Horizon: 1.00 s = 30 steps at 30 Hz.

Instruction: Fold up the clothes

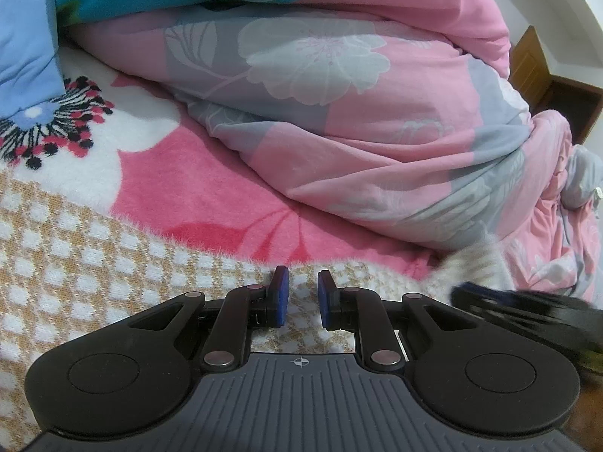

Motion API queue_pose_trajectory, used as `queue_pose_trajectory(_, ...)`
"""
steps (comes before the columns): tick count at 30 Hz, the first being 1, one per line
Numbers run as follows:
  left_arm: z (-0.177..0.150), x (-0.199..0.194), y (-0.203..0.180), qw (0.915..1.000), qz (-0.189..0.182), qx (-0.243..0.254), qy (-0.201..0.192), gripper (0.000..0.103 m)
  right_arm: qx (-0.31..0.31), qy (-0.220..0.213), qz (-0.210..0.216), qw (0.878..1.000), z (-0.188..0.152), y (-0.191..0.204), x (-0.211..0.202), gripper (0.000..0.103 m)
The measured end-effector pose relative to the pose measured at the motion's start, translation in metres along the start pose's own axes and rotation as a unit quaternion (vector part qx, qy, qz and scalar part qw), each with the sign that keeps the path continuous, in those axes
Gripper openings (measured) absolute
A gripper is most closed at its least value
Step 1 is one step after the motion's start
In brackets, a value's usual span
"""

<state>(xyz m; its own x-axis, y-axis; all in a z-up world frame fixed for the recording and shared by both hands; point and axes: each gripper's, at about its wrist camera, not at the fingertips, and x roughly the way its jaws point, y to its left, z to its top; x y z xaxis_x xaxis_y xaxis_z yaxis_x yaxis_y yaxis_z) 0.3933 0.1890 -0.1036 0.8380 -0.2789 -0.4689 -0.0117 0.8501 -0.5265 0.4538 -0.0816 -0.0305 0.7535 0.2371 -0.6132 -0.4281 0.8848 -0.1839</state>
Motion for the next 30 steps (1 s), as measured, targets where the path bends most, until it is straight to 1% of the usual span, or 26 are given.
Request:
queue_pose_trajectory(2, 0.000, 0.000, 0.000, 1.0000, -0.001, -0.001, 0.000, 0.016, 0.092, -0.003, 0.015, 0.996, 0.003, -0.030, 0.010, 0.000)
queue_pose_trajectory(3, 0.000, 0.000, 0.000, 1.0000, -0.001, -0.002, 0.000, 0.016, 0.120, -0.006, 0.021, 0.993, 0.005, -0.039, 0.009, 0.000)
queue_pose_trajectory(6, -0.001, 0.000, 0.000, 1.0000, -0.001, -0.002, 0.001, 0.016, 0.133, -0.017, 0.029, 0.990, 0.008, -0.043, -0.005, 0.000)
queue_pose_trajectory(9, -0.001, 0.000, 0.000, 1.0000, -0.001, -0.003, 0.001, 0.016, 0.118, -0.022, 0.060, 0.991, 0.009, -0.037, -0.018, 0.000)
queue_pose_trajectory(11, -0.001, 0.000, 0.001, 1.0000, -0.002, -0.003, 0.001, 0.016, 0.122, -0.020, 0.061, 0.990, 0.012, -0.038, -0.009, 0.000)
queue_pose_trajectory(13, -0.001, 0.000, 0.001, 1.0000, -0.003, -0.003, 0.000, 0.016, 0.151, -0.008, 0.048, 0.987, 0.018, -0.048, 0.014, 0.000)
queue_pose_trajectory(14, -0.002, 0.000, 0.001, 1.0000, -0.003, -0.003, 0.000, 0.016, 0.173, -0.003, 0.049, 0.984, 0.020, -0.055, 0.024, 0.000)
queue_pose_trajectory(17, -0.002, 0.000, 0.003, 1.0000, -0.007, -0.007, 0.000, 0.016, 0.261, 0.005, 0.078, 0.962, 0.023, -0.078, 0.045, 0.000)
queue_pose_trajectory(20, -0.002, 0.000, 0.004, 0.9999, -0.010, -0.009, 0.004, 0.016, 0.300, -0.008, 0.096, 0.949, 0.020, -0.089, 0.027, 0.000)
queue_pose_trajectory(22, -0.001, 0.000, 0.004, 0.9999, -0.011, -0.010, 0.005, 0.016, 0.320, -0.038, 0.100, 0.941, 0.014, -0.099, 0.000, 0.000)
queue_pose_trajectory(24, -0.001, 0.000, 0.004, 0.9999, -0.011, -0.011, 0.006, 0.016, 0.310, -0.059, 0.094, 0.944, 0.011, -0.108, -0.031, 0.000)
queue_pose_trajectory(25, -0.001, 0.000, 0.004, 0.9999, -0.011, -0.011, 0.006, 0.016, 0.291, -0.057, 0.092, 0.951, 0.010, -0.108, -0.044, 0.000)
queue_pose_trajectory(28, -0.001, 0.000, 0.004, 0.9999, -0.010, -0.010, 0.007, 0.016, 0.220, -0.028, 0.093, 0.971, 0.003, -0.096, -0.069, 0.000)
queue_pose_trajectory(30, -0.001, 0.000, 0.004, 0.9999, -0.010, -0.010, 0.007, 0.016, 0.160, 0.002, 0.100, 0.982, -0.010, -0.075, -0.071, 0.000)
